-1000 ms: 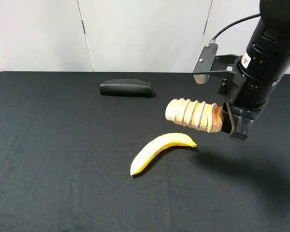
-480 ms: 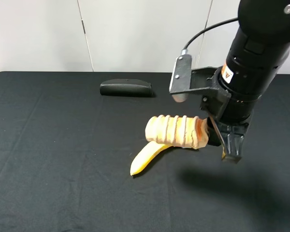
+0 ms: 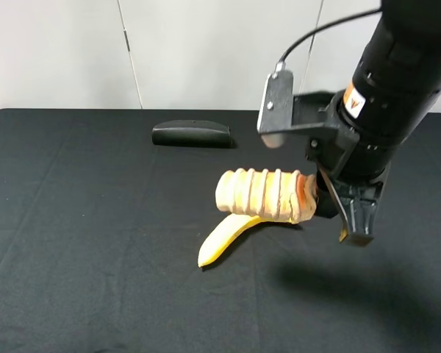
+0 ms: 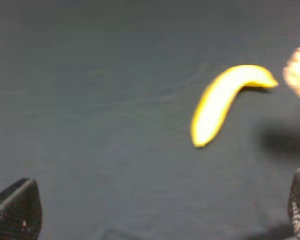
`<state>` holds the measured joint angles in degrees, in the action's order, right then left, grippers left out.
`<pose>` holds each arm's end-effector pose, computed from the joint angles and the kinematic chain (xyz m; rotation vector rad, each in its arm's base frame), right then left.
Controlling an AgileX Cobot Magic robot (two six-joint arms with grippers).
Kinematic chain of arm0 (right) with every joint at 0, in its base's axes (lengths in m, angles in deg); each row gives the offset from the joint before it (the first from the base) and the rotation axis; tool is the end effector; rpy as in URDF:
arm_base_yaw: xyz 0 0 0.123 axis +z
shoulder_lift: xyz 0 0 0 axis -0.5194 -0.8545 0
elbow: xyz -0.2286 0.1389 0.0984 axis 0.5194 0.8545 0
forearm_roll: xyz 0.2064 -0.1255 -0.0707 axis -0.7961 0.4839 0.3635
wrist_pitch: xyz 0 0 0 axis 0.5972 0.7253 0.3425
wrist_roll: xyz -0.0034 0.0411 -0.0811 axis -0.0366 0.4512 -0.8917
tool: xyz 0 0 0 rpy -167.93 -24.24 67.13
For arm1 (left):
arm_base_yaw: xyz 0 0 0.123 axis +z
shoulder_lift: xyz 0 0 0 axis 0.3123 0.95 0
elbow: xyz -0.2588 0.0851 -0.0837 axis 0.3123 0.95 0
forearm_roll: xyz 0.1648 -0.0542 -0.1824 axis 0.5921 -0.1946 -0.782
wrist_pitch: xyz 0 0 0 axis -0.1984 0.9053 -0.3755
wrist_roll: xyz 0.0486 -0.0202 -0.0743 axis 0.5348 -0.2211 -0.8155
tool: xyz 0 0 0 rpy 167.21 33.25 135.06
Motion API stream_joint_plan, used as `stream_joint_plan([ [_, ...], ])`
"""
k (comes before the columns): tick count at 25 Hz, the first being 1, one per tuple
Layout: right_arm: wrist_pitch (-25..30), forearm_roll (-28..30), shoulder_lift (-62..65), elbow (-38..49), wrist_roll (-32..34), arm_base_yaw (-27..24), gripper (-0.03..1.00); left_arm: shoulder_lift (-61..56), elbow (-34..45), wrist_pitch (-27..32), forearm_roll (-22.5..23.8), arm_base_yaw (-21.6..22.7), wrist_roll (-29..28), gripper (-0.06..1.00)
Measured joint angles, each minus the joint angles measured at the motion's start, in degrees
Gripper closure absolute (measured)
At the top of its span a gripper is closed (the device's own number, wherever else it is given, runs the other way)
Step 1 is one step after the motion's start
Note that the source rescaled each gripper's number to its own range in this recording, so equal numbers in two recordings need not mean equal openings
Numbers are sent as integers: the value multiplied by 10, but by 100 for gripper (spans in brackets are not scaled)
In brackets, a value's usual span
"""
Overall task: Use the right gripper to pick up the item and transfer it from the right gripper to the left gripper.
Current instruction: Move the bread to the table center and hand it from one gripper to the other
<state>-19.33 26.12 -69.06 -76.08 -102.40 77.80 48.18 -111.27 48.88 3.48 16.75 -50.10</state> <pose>0.1835 0.1837 0.2778 -1.8329 2.3323 -0.0718 0.0619 -0.0418 0.2940 0.0410 2.1998 -0.6417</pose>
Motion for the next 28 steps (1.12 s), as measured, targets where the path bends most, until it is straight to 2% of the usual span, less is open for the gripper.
stream_joint_plan([
  [4,28,-6,1,-57,6,0,95,80,0,-19,-116,0,92,-4],
  [11,31,-13,2,-101,6,0,95,203,0,-29,-356,0,243,-4],
  [14,32,-16,2,-101,6,0,95,247,0,-23,-446,0,308,-4],
  [17,33,-25,2,-101,6,0,95,296,0,7,-518,0,362,-4],
  [20,33,-30,2,-101,6,0,97,340,0,37,-560,0,395,-4],
  [24,33,-37,2,-101,6,0,97,387,0,68,-583,-1,420,-4],
  [28,33,-42,2,-101,6,0,97,432,0,78,-607,-27,451,-4],
])
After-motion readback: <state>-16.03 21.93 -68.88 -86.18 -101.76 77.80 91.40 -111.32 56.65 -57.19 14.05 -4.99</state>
